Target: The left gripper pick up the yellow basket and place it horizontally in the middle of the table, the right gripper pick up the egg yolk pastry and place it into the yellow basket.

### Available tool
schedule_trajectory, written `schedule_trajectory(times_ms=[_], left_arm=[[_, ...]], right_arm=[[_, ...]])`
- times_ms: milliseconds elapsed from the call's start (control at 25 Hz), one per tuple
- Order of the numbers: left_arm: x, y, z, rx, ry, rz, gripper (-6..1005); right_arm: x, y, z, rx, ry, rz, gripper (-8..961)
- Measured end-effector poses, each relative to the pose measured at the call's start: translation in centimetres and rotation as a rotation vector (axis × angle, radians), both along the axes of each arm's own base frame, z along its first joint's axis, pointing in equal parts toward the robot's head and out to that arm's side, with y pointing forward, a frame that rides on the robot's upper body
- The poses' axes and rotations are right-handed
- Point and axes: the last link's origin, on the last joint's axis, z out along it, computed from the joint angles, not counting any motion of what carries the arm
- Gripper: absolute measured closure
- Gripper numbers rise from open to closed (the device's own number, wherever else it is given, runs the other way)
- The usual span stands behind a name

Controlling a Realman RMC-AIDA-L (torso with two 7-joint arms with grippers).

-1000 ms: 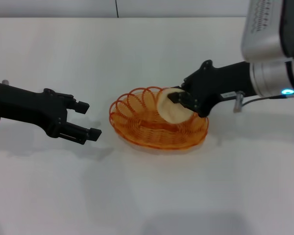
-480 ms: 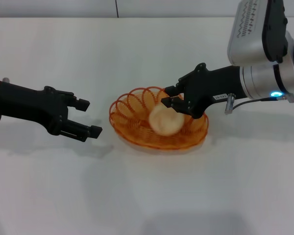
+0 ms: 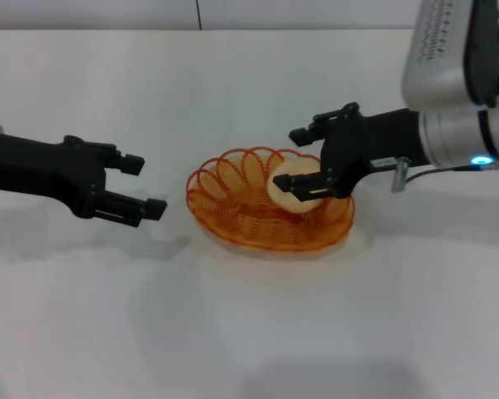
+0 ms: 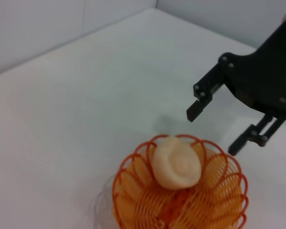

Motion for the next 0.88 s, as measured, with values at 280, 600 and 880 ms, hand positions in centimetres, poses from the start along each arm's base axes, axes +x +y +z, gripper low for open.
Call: schedule_trajectory(times_ms=[280,600,880], left_arm=[[-0.5,-0.3,0.7,0.055,-0.054,-0.020,112],[-1.2,-0.7,1.3,0.106,-0.089,-0.025,112],[-0.9,-0.8,1.1,0.147,-0.145,-0.061,112]], right_arm=[[2.5,-1.4,2.2,0.068,0.022,-0.025,203],[4.8,-3.3,4.4,0.043,0.102,-0.030,112],[6.7,-4.6,6.2,0.006,0.202,-0.004,118]])
